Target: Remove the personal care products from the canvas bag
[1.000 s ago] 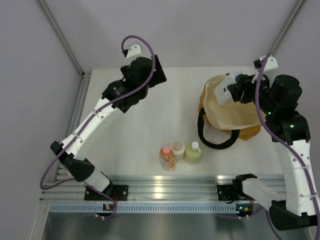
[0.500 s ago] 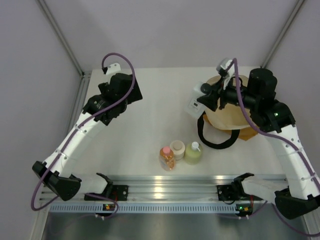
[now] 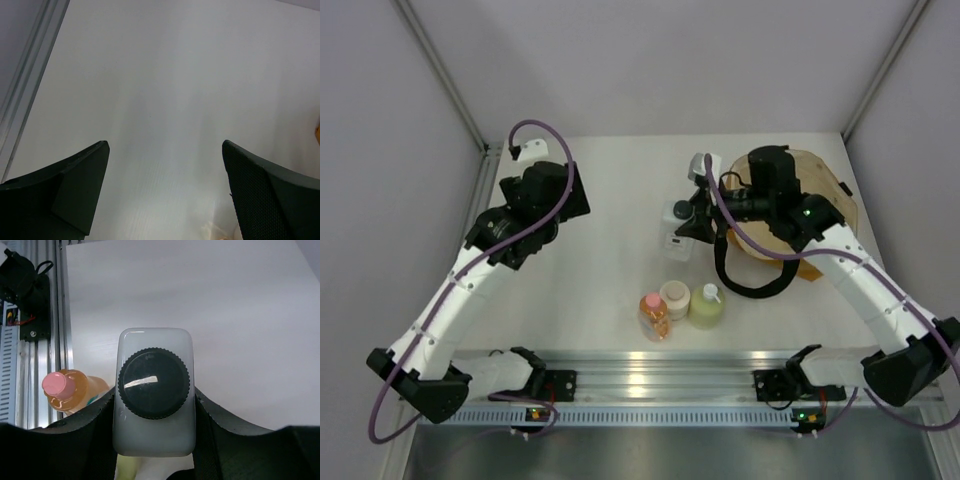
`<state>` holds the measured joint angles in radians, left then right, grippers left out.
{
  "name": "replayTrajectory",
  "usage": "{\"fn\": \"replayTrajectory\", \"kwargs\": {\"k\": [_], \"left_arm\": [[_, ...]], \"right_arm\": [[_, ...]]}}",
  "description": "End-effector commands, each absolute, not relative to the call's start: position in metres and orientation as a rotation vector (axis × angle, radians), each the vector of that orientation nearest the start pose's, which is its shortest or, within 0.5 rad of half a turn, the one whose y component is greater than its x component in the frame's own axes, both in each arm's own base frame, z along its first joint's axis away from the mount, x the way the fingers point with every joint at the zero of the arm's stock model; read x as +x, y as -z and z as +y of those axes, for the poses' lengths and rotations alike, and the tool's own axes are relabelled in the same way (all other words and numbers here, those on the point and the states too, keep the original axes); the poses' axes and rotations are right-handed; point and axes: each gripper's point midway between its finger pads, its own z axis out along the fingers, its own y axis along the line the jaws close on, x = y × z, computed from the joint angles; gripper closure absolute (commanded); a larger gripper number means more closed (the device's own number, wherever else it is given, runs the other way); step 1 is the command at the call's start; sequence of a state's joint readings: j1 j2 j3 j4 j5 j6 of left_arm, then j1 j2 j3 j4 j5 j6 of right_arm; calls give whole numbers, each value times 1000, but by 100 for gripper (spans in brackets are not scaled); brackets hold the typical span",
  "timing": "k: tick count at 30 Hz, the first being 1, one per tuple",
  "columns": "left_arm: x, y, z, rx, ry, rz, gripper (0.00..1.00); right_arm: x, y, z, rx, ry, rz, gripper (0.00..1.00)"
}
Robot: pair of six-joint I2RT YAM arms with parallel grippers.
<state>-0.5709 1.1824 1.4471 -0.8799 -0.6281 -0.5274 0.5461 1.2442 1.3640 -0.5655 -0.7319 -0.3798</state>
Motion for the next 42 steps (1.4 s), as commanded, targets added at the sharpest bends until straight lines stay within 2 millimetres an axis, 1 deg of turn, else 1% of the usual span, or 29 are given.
{"fn": "replayTrajectory", "kwargs": {"k": [1, 2, 4, 5, 6, 7, 8, 9, 10, 11, 13, 14, 15, 18, 20, 21, 23, 24, 28, 30, 31, 35, 37, 38, 42], "left_arm": [[294, -321, -75, -303, -83, 2024, 2], [292, -320, -73, -305, -92, 2025, 1], [288, -318, -69, -313, -107, 2025, 2], [287, -313, -68, -313, -118, 2034, 1], [284, -311, -66, -324, -114, 2032, 2], [284, -308, -65, -330, -118, 2033, 2], [281, -300, -63, -338, -127, 2046, 2], [279, -299, -62, -346, -124, 2043, 2], [278, -295, -61, -350, -128, 2047, 2], [276, -289, -59, -351, -139, 2057, 2], [273, -285, -58, -361, -134, 2058, 2], [271, -279, -58, -361, -136, 2070, 2], [270, -279, -57, -363, -134, 2069, 2], [267, -276, -56, -362, -132, 2072, 2], [267, -275, -56, -364, -129, 2073, 1], [267, -275, -56, -364, -129, 2073, 2], [267, -275, -56, -368, -127, 2074, 2], [267, -274, -56, -369, -128, 2075, 2], [269, -273, -57, -378, -131, 2077, 2], [270, -273, -59, -377, -130, 2078, 2], [271, -274, -58, -377, -132, 2078, 2], [273, -274, -59, -374, -139, 2079, 2], [274, -273, -59, -375, -146, 2080, 2], [274, -273, -59, -377, -148, 2078, 2], [276, -272, -58, -382, -158, 2077, 2]], "right_arm": [[240, -364, 303, -1390, -821, 1156, 100], [241, -360, 306, -1403, -819, 1150, 100], [242, -343, 313, -1442, -824, 1146, 100], [244, -340, 317, -1447, -825, 1129, 100], [243, -335, 322, -1461, -831, 1115, 100], [243, -323, 324, -1472, -840, 1121, 100], [243, -323, 328, -1476, -843, 1079, 100], [242, -317, 332, -1489, -850, 1061, 100], [242, -304, 333, -1499, -863, 1068, 100], [241, -300, 336, -1503, -879, 1060, 100], [244, -288, 342, -1499, -902, 1070, 100], [245, -284, 345, -1502, -914, 1073, 100], [248, -276, 348, -1508, -914, 1087, 100], [255, -262, 354, -1524, -907, 1109, 100], [258, -256, 357, -1529, -914, 1117, 100], [262, -248, 359, -1537, -920, 1131, 100], [263, -238, 362, -1549, -937, 1147, 100], [266, -229, 364, -1559, -943, 1160, 100], [260, -210, 366, -1589, -988, 1167, 100], [261, -204, 366, -1593, -992, 1172, 89], [260, -201, 366, -1595, -995, 1178, 88], [258, -198, 366, -1603, -1005, 1174, 72], [257, -196, 365, -1607, -1008, 1173, 65], [257, -195, 365, -1608, -1007, 1173, 58], [256, -191, 366, -1613, -1027, 1180, 57]]}}
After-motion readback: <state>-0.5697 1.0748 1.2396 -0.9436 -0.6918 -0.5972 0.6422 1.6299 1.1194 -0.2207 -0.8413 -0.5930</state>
